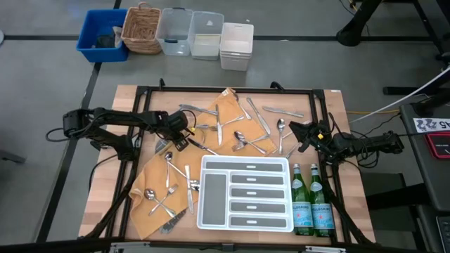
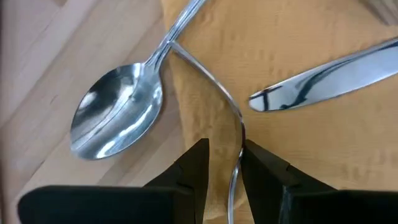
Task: Sort silverware
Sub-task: Put the silver fork into the white silverware tray
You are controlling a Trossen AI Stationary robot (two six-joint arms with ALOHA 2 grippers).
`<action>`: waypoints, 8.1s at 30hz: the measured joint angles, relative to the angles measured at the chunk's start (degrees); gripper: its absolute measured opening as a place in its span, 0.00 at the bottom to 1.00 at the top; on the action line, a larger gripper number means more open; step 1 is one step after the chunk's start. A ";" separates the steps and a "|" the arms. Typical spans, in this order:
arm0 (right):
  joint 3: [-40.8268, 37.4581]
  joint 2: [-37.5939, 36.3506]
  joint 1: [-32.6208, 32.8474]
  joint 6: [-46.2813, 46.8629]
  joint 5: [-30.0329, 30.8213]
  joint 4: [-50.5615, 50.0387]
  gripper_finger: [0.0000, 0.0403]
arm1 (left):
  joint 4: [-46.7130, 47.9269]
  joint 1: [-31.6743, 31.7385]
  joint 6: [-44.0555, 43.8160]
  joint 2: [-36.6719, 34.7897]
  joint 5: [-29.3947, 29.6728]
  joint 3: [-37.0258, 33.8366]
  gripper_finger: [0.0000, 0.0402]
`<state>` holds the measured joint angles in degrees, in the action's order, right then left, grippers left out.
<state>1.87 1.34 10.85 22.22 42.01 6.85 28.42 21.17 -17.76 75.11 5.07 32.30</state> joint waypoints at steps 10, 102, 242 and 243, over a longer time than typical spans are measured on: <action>0.00 0.00 0.00 -0.02 -0.01 -0.22 0.22 | -5.44 0.00 2.32 0.00 0.26 -1.06 0.02; 26.71 2.80 0.00 -9.22 -2.18 -32.52 0.24 | -52.48 -24.97 17.16 46.36 -19.60 37.63 0.01; 46.03 74.03 -30.01 -49.57 -37.85 -76.37 0.03 | -15.72 -20.70 8.11 15.10 -16.76 37.61 0.24; 47.35 74.03 -30.01 -48.85 -38.29 -77.36 0.03 | -13.45 -20.70 7.78 13.94 -16.73 37.61 0.24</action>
<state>49.22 75.37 -19.16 -26.63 3.71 -70.51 14.97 0.47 -9.98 89.05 -11.66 69.91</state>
